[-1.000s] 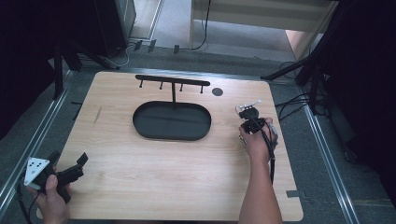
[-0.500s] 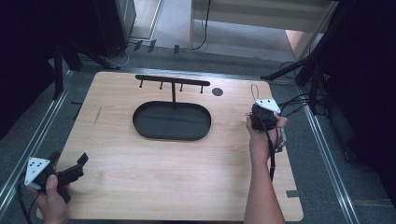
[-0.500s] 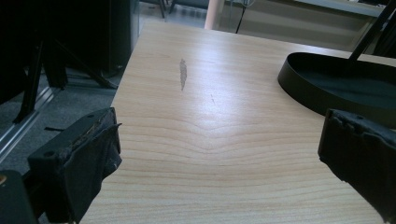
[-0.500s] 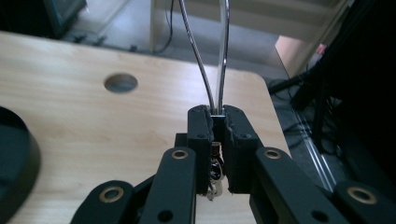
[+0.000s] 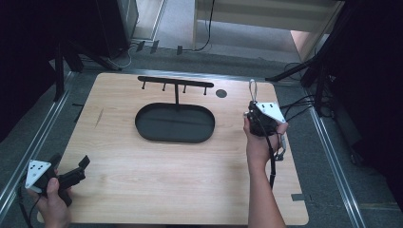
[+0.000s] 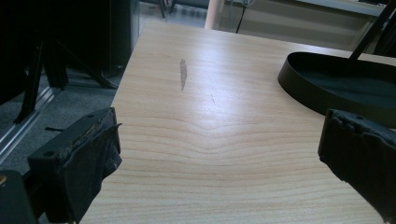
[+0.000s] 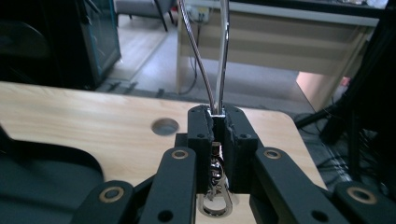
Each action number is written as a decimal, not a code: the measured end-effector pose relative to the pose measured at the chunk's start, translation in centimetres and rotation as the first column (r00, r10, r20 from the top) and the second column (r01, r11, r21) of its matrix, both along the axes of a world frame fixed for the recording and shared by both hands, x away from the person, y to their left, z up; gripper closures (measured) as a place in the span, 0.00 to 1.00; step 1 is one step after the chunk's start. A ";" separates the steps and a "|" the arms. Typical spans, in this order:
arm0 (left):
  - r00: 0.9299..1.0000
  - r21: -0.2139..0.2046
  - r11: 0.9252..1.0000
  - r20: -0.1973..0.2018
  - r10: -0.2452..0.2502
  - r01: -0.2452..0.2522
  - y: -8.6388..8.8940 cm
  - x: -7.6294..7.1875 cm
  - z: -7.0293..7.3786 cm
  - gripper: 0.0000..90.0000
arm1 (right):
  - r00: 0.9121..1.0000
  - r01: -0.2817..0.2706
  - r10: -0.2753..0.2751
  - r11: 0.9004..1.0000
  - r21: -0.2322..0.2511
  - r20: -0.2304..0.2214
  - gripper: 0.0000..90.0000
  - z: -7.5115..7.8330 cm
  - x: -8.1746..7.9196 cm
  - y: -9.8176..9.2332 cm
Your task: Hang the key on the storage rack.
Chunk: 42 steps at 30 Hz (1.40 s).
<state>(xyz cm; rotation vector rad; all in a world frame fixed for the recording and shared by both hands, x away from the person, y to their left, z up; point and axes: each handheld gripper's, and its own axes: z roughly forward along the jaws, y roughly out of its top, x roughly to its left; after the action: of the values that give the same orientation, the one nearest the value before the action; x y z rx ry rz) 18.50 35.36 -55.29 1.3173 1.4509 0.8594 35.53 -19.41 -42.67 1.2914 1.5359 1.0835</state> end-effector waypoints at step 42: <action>1.000 -0.007 1.000 -0.003 -0.006 0.006 0.1 0.0 0.0 0.00 | 0.984 -0.157 0.151 0.986 -0.050 -0.097 0.93 -3.5 1.2 11.4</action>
<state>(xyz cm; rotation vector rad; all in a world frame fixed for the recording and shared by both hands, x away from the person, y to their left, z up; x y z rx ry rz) 18.53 35.50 -55.30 1.3182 1.4504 0.8479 36.77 -7.99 -46.17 1.2147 1.7483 1.0800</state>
